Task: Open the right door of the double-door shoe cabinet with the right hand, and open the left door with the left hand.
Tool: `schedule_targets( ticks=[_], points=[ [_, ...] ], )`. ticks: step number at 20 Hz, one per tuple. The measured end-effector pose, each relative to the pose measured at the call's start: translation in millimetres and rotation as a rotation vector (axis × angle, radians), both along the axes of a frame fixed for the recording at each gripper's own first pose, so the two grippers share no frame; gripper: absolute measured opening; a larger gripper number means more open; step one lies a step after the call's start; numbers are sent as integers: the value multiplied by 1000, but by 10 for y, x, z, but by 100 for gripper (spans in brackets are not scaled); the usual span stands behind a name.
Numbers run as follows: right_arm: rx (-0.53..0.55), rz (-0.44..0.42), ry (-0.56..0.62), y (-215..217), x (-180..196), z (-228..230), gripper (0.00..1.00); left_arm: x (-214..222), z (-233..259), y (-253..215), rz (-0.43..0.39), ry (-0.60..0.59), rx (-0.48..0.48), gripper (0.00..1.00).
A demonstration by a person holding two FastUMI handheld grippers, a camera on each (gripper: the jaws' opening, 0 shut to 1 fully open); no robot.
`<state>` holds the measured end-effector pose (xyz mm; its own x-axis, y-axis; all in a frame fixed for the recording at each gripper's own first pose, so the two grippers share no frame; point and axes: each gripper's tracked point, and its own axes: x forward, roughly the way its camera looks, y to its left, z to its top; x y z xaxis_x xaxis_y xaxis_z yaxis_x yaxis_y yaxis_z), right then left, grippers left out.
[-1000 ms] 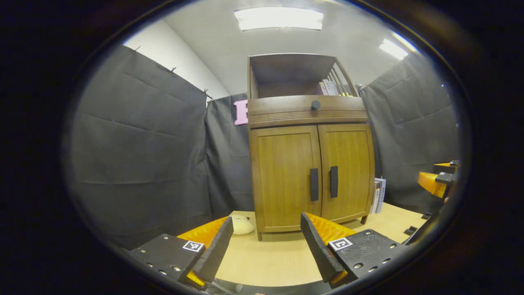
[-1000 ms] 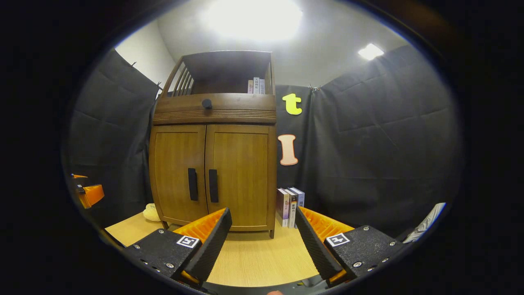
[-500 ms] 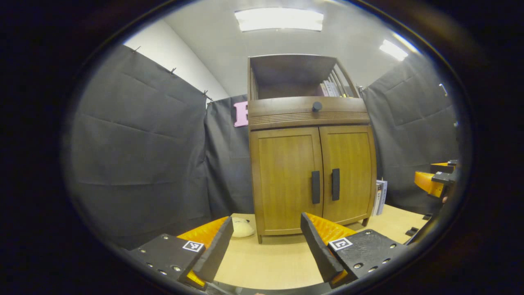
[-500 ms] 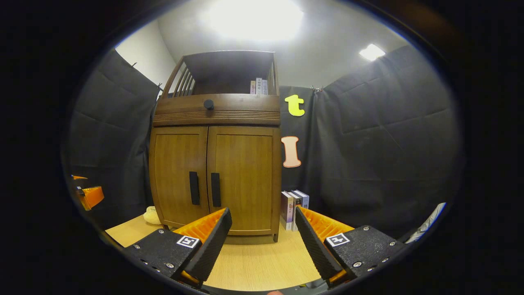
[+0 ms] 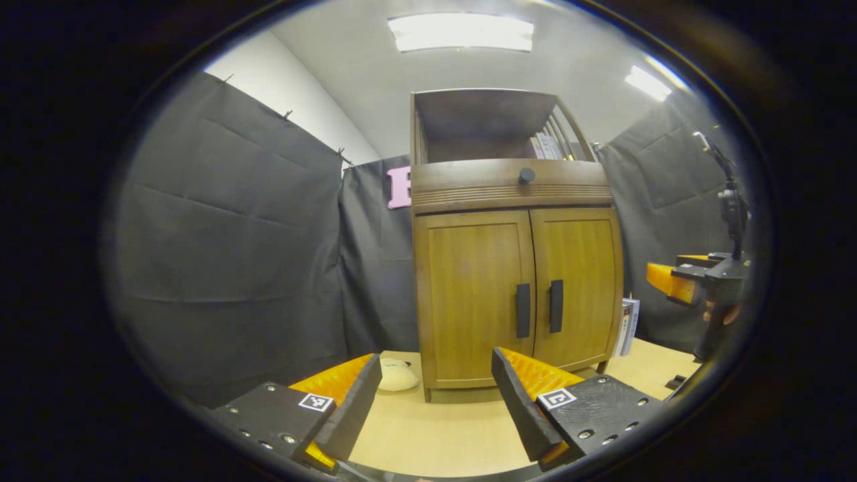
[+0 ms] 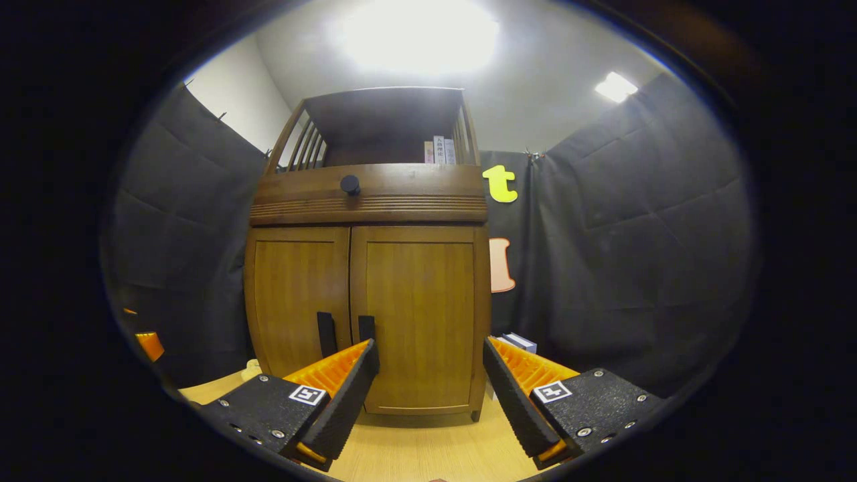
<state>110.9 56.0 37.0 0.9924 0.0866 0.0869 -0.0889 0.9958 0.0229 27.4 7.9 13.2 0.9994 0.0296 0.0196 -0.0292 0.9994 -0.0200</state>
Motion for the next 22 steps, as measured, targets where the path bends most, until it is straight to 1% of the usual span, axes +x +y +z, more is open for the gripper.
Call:
schedule_targets(
  ticks=[5,6,9,10,11,14,15,16,17,18,22],
  points=[
    [20,19,-13,156,420,62,96,109,30,177,36,5,-3,100],
    [20,27,-14,193,504,28,95,130,35,209,48,4,-3,94],
    [22,49,-13,294,749,10,96,215,12,307,81,9,-9,94],
    [27,57,-11,332,832,-12,96,241,5,344,94,14,-9,100],
    [32,65,-8,376,904,-28,96,253,11,379,108,17,-8,94],
    [34,90,9,502,1118,-143,96,160,-18,493,149,18,1,94],
    [33,101,15,552,1191,-177,95,114,0,482,162,17,6,100],
    [32,112,22,591,1257,-219,95,109,-5,498,177,17,11,94],
    [31,124,32,632,1320,-266,96,112,-2,519,191,17,16,97],
    [32,137,40,687,1385,-314,96,120,-21,546,204,18,19,94],
    [26,162,72,879,1580,-516,96,122,-29,595,246,33,36,94]
  ],
)
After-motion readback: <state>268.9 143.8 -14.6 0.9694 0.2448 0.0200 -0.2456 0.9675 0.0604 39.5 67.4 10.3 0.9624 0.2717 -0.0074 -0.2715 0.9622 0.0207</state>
